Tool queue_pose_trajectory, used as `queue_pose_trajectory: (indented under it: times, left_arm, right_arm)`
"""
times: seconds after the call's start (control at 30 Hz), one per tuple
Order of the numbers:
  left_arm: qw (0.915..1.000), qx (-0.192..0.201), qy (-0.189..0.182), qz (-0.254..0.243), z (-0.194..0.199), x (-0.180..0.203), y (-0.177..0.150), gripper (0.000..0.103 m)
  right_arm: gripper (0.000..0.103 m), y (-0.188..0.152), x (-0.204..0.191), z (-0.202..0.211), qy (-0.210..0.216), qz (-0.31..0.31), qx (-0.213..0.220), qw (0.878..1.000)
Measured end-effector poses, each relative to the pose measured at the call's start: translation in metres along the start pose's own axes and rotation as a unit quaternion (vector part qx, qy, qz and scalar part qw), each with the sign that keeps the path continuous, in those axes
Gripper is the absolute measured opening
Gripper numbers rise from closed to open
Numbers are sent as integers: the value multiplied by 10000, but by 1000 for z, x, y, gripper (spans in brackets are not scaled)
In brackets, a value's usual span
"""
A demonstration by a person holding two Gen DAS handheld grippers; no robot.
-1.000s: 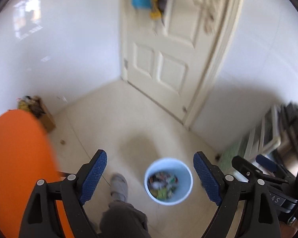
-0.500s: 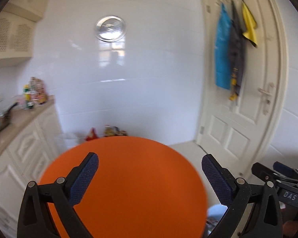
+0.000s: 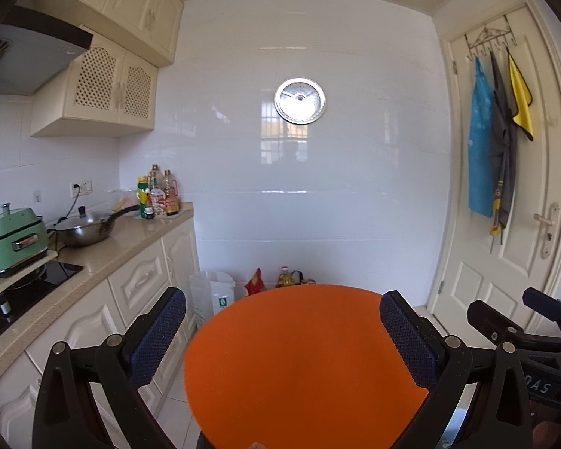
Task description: Collect trash
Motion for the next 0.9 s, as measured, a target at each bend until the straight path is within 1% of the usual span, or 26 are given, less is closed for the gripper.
queue_pose_trajectory:
  times: [0.1,0.2,0.3,0.47,0.63,0.9]
  left_arm:
    - [9999,66,79,28,23,-8,-13,102]
    - [9998,29,152,97,27,-22,-22,102]
    - [9998,-21,144,165,29,-26,-26,102]
    - [9996,18,260,144,25,-32,-13,102]
    - [9995,-28,129,303,25,-34,-12,102]
    - [9989,-43,166,436,25,-33,-4,102]
  right_arm:
    - [103,-7,-9,9,-30,80,92,9999]
    - [103,-13,-20,16,7,158,135,9998]
    - [103,-18,-32,21,3,312,167,9994]
    - [103,-23,-40,22,52,375,165,9991]
    - [103,-24,-41,23,65,350,152,9993]
    - [103,-25,-43,23,125,314,119,9994]
Point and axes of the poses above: each gripper's, at about its wrist camera, not at the fingertips, and z roughly against the way its jaws point, x to its right, y to its top, the point moved 2 cm from there along -z, roughly the way its jaws point, and after that the axes turned 12 degrees about -z, right-handed, at the moved point
